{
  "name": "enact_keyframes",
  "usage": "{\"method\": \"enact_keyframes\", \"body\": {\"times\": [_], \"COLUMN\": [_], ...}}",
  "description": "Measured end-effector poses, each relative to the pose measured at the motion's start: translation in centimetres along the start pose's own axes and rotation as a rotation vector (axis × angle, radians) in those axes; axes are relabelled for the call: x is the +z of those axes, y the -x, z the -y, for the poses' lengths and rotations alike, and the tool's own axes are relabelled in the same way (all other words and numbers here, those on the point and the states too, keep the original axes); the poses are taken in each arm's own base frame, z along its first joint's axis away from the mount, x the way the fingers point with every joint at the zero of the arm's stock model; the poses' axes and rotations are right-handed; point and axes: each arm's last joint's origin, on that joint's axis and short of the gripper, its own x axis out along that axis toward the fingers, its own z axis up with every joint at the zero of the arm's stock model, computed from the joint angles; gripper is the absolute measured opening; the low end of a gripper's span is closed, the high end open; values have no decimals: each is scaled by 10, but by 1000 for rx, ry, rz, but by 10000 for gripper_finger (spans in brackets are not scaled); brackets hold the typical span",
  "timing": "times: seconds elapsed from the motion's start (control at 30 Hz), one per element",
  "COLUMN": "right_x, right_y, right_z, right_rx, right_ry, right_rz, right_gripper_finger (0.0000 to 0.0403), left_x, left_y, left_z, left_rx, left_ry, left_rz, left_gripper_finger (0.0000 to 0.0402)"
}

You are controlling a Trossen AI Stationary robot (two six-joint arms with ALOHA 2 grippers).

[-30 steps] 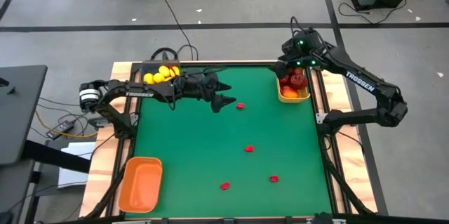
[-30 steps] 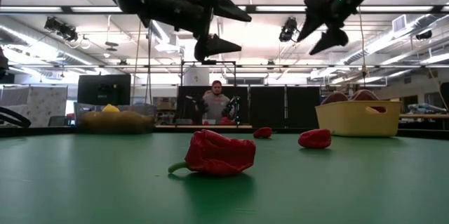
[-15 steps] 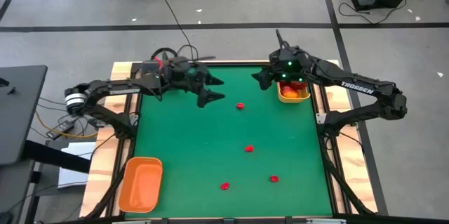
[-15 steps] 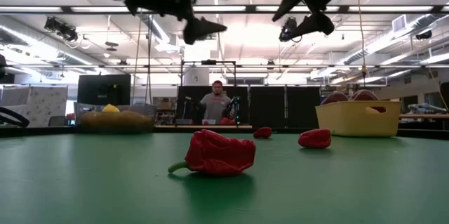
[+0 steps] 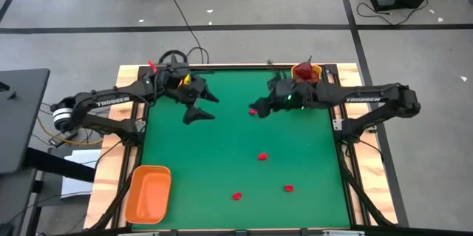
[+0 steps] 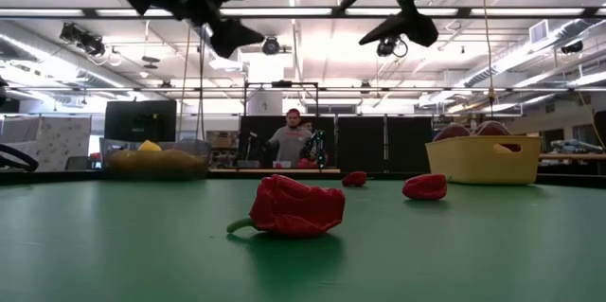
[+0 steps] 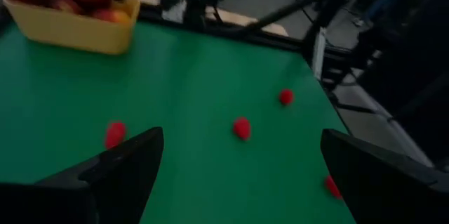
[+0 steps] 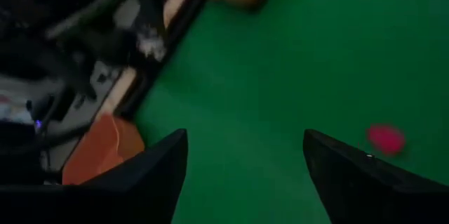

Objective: Sort produce into baskets
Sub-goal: Put the top red bell pepper into the orange bin

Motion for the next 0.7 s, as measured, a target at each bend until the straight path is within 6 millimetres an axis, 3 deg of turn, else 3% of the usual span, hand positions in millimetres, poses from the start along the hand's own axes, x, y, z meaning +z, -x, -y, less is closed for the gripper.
{"method": "enact_keyframes", "body": {"times": [0.2, 0.33, 0.7], "right_x": [-45, -69, -101], "right_y": [-17, -21, -4], "right_z": [-19, -24, -5], "right_rx": [-37, -71, -281], "right_ry": [7, 19, 84], "right_rz": [-97, -171, -514], "right_gripper_finger": [286, 286, 286], "left_x": [-27, -33, -36], "left_y": [-2, -7, -40], "left_z": [0, 4, 23], "left_rx": [-21, 15, 85], "left_ry": [40, 46, -55], "left_rz": [-26, 12, 179], "left_gripper_finger": [392, 392, 392]}}
